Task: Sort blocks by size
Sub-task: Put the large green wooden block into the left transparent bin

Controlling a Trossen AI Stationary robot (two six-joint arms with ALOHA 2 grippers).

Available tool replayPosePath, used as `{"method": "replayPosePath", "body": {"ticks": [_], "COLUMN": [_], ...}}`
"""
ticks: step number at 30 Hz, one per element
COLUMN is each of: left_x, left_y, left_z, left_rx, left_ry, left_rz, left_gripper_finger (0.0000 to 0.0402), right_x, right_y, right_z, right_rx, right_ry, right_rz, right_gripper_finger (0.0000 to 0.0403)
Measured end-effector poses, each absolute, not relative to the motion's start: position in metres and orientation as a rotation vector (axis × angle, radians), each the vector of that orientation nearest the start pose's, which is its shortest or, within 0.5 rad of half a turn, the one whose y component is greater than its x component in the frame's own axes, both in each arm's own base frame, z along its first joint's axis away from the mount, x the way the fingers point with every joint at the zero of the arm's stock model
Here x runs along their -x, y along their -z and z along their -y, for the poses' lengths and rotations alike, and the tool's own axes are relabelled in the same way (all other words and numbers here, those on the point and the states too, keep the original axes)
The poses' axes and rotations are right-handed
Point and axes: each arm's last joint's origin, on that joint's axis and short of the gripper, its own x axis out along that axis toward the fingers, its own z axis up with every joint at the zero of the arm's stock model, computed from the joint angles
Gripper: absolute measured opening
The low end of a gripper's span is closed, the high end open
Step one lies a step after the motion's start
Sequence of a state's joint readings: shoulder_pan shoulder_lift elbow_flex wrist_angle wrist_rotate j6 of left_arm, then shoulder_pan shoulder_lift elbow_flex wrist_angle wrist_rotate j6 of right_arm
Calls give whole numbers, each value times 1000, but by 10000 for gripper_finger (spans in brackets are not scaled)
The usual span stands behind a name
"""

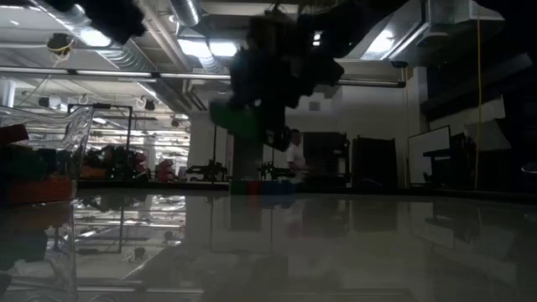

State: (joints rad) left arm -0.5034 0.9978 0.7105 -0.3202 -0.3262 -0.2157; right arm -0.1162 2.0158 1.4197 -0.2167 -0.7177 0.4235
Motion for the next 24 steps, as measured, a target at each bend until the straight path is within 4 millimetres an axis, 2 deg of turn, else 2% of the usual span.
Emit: {"method": "replayPosePath", "body": {"ticks": [4,8,16,24], "left_x": [-199,-216,-240,-244], "left_y": [-254,-244,-229,-222], "left_z": [96,105,116,120], "left_rx": [-278,-398,-416,-394], "left_ry": [93,121,117,173], "left_rz": [-523,-495,-444,-461], "left_gripper_finger": [182,182,182,180], "right_x": [-439,-444,-444,-444], "right_y": [-196,-203,-209,-210], "right_z": [7,-14,-42,-49], "right_rx": [-707,-685,-654,-660], "right_ry": [-477,-542,-638,-645], "right_rz": [-808,-744,-710,-712], "right_gripper_finger": [134,140,137,137]}}
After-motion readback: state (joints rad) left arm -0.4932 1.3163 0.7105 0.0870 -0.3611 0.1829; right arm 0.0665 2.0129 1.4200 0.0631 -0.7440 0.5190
